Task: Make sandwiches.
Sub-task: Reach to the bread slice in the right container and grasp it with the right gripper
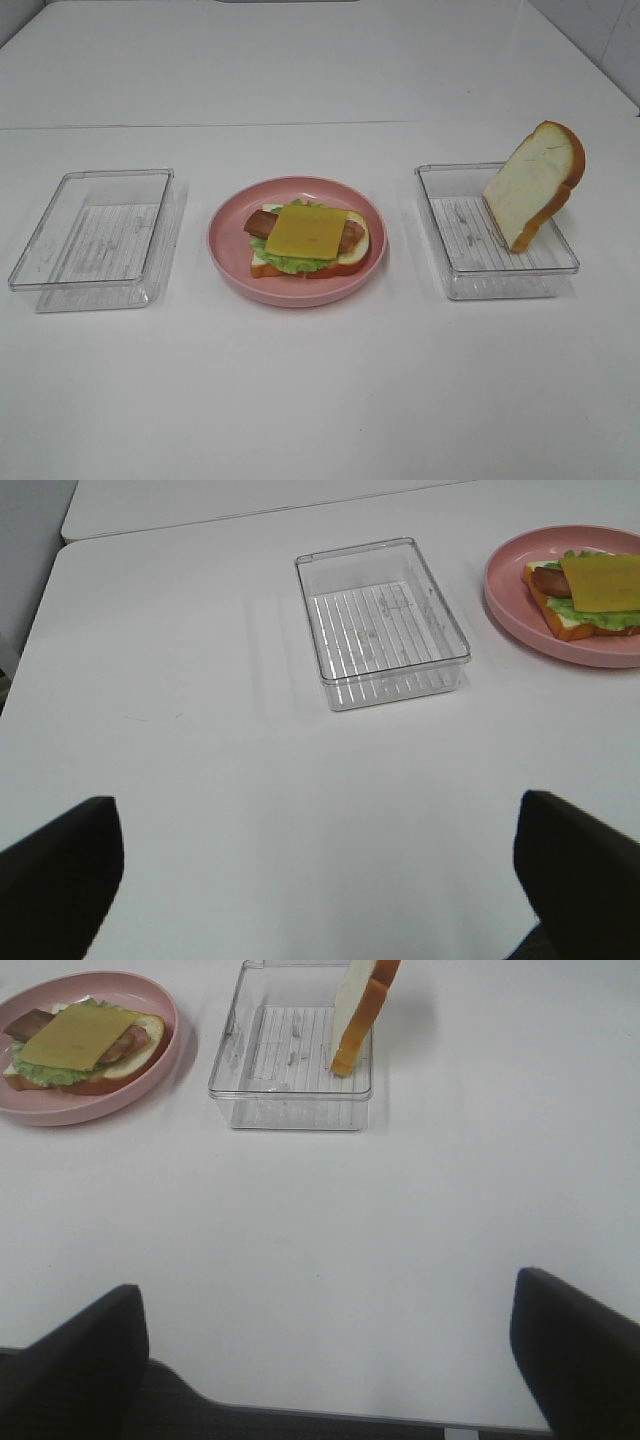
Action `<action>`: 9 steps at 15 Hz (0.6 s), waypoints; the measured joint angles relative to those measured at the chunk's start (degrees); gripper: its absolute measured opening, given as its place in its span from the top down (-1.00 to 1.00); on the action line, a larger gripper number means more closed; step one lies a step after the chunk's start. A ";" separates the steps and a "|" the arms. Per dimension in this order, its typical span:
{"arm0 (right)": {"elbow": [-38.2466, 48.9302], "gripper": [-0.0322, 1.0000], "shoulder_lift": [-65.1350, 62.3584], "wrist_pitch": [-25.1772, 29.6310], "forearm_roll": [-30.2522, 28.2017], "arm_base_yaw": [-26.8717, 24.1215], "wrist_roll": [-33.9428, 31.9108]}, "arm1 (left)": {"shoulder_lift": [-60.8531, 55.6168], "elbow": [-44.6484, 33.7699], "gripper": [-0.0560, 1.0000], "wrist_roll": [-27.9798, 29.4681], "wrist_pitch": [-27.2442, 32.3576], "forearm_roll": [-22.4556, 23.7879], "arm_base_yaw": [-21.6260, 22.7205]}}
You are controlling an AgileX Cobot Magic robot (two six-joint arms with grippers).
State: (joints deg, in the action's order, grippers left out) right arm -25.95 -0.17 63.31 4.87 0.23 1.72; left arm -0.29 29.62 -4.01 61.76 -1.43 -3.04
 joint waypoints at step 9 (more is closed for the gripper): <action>0.00 -0.88 0.00 0.00 0.00 0.00 0.06 | 0.00 0.00 -0.96 0.00 0.00 -0.97 4.41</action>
State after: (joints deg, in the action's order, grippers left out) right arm -25.95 -0.17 63.31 4.87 0.23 1.78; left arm -0.29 29.62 -4.01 61.76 -2.41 1.38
